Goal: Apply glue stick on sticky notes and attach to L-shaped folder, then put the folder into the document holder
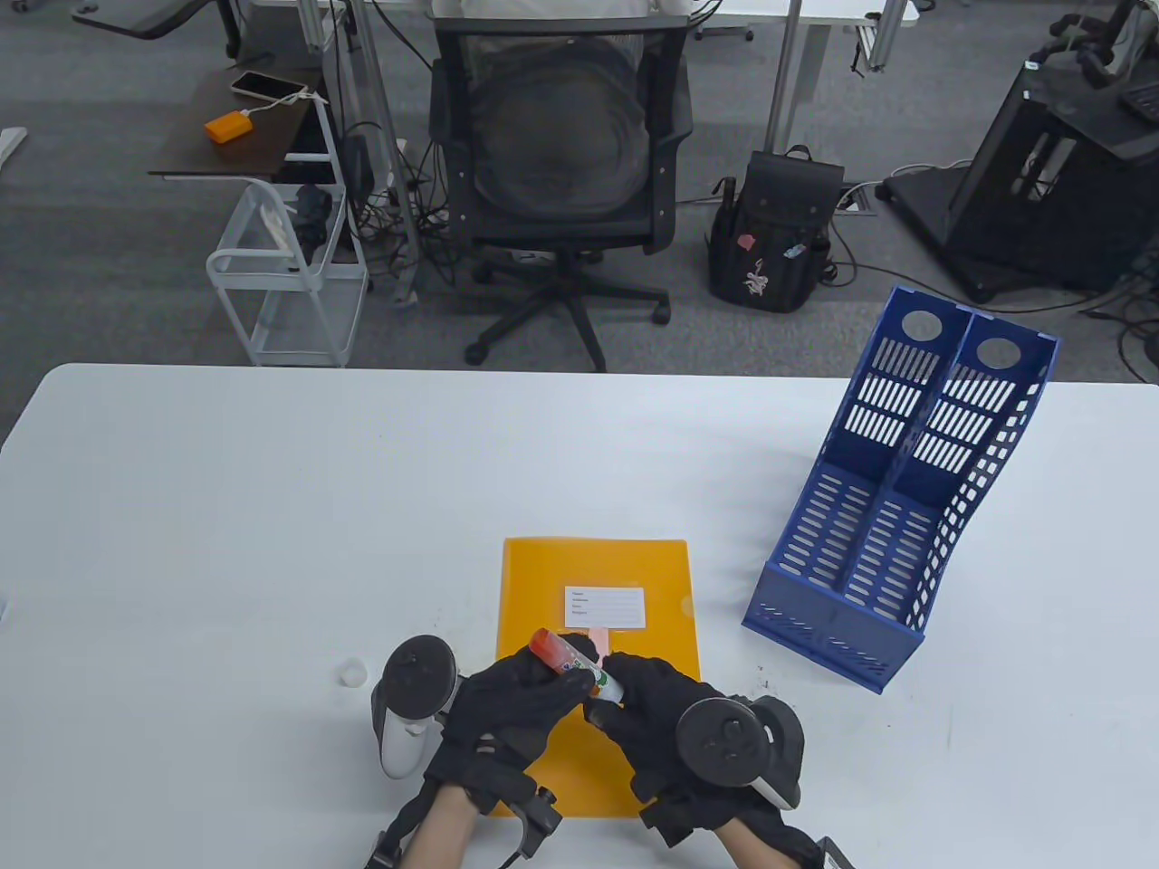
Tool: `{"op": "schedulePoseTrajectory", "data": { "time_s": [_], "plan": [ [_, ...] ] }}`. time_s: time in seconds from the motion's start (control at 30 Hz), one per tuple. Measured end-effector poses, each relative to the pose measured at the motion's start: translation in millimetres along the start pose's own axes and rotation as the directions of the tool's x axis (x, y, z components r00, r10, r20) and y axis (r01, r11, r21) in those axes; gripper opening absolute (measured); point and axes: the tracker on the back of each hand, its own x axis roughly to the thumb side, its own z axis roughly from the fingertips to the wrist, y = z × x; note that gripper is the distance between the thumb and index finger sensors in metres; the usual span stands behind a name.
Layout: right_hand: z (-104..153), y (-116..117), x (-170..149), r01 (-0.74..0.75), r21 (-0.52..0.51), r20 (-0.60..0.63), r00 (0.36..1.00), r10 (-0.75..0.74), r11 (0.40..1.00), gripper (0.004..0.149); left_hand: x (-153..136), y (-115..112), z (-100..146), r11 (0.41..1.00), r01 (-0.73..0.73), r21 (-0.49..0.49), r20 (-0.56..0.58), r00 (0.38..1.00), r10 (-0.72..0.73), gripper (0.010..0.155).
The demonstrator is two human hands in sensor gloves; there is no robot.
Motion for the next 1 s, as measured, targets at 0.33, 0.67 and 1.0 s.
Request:
{"op": "schedulePoseTrajectory", "data": {
  "time_s": [0.33,0.67,1.0],
  "plan": [
    [-1.7,8.2,-10.7,0.255,0.233,-0.023,0.966,-0.257,0.938,0.068,8.4,2.9,2.0,0.999,0.034,0.01,0.035,0.999,-0.035,0.06],
    [-2.1,-0.2,-13.5,0.194,0.091,-0.012,0.981,-0.194,0.977,0.067,14.4,-1.6,2.8,0.996,0.092,-0.001,0.06,0.994,-0.091,0.061],
    [-2.4,-2.9,-6.4,0.191,0.075,-0.013,0.982,-0.19,0.979,0.066,9.8,0.6,0.7,0.998,-0.011,-0.064,0.064,0.998,0.016,0.061]
  ]
}}
